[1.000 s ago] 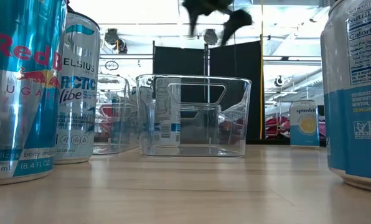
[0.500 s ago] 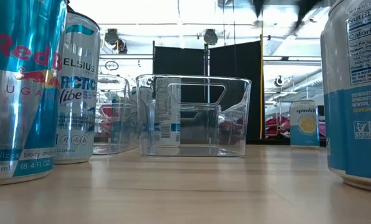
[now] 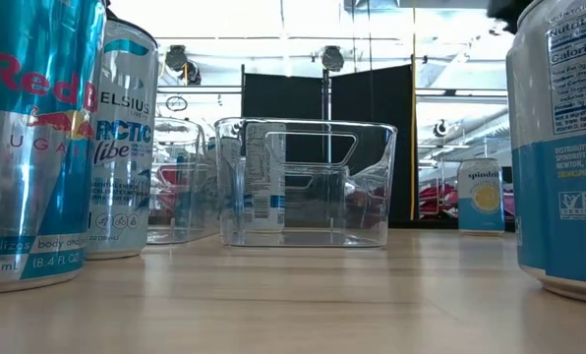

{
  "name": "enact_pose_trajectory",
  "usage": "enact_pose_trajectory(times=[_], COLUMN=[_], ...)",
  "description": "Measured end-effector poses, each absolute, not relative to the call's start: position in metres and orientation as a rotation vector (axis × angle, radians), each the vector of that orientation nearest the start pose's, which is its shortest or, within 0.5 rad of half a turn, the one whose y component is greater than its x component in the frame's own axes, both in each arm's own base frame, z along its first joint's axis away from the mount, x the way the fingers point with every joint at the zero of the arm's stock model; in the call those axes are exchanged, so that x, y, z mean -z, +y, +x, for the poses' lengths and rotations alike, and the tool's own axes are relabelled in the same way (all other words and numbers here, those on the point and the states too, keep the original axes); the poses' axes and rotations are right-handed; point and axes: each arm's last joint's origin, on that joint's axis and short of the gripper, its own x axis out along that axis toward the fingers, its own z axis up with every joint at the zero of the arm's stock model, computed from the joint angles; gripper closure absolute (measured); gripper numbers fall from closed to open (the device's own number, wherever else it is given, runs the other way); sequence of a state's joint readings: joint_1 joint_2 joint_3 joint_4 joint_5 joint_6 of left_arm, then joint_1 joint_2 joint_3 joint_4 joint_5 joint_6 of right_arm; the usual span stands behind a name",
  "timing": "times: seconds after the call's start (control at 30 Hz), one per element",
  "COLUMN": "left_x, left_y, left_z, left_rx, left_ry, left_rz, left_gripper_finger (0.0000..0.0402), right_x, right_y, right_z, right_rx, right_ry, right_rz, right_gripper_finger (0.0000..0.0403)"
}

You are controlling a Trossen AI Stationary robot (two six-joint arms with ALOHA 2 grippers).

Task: Sort soda cans
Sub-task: Move the bottom transparent bin to the middle right of the table

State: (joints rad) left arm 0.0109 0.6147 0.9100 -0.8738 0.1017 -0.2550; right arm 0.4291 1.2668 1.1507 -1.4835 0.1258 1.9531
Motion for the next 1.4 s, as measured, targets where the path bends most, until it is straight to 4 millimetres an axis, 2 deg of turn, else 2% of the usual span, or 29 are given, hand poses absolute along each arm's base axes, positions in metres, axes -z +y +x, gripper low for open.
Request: enact_pose_trajectory(times=[0.07,0.2,0.3,0.4,0.7,0.83,1.03,1.23,1.4], left_x=[-0.332,-0.332,-0.332,-0.332,-0.332,-0.332,-0.332,-0.332,-0.332], left_y=[-0.002,-0.002,-0.002,-0.002,-0.002,-0.002,-0.002,-0.002,-0.002], left_z=[0.102,0.102,0.102,0.102,0.102,0.102,0.102,0.102,0.102], left_rx=[0.014,0.006,0.006,0.006,0.006,0.006,0.006,0.008,0.015], left_ry=[0.586,0.587,0.586,0.586,0.586,0.586,0.586,0.586,0.586], left_rz=[-0.282,-0.307,-0.308,-0.308,-0.308,-0.308,-0.308,-0.299,-0.277], left_gripper_finger=[0.0274,0.0274,0.0274,0.0274,0.0274,0.0274,0.0274,0.0274,0.0274], right_x=[-0.281,-0.262,-0.247,-0.234,-0.212,-0.201,-0.204,-0.213,-0.232], right_y=[0.075,0.079,0.081,0.082,0.088,0.089,0.082,0.069,0.053], right_z=[0.173,0.185,0.189,0.192,0.206,0.211,0.212,0.213,0.228], right_rx=[1.196,1.006,0.992,1.028,1.098,1.139,1.165,1.175,1.143], right_ry=[1.113,1.068,1.060,1.073,1.123,1.164,1.139,1.109,1.008], right_rz=[1.119,1.190,1.202,1.199,1.158,1.138,1.163,1.192,1.176], right_gripper_finger=[0.0038,0.0039,0.0057,0.0096,0.0247,0.0298,0.0392,0.0400,0.0401])
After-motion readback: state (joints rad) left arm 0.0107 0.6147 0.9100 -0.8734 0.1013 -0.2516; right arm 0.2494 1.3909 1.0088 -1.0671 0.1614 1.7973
